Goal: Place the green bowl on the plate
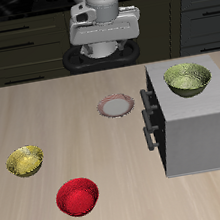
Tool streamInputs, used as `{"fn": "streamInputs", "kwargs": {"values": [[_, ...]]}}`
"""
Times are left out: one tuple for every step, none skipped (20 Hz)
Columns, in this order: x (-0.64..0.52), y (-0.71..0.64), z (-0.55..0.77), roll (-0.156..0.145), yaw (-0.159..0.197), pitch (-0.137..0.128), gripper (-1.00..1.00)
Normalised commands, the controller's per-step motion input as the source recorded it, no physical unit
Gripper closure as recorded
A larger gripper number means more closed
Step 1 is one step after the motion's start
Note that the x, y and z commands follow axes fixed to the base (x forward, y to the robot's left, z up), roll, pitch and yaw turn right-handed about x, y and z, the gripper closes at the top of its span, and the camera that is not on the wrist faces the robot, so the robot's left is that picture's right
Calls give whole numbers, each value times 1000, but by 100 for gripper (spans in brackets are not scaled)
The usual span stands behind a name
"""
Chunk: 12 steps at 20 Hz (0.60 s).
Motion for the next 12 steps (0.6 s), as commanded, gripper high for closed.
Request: {"fn": "streamInputs", "kwargs": {"values": [[379, 240, 118, -10, 0, -1, -100], [291, 188, 74, 39, -25, 25, -100], [509, 401, 134, -21, 69, -19, -100], [378, 278, 68, 46, -28, 42, -100], [359, 334, 153, 20, 42, -27, -100], [382, 283, 154, 20, 10, 1, -100], [335, 267, 143, 37, -31, -6, -100], [257, 269, 115, 41, 3, 3, -100], [434, 553, 195, 42, -6, -14, -100], [324, 297, 162, 36, 34, -2, -100], [283, 454, 190, 61, -4, -23, -100], [393, 673, 264, 94, -3, -30, -100]]}}
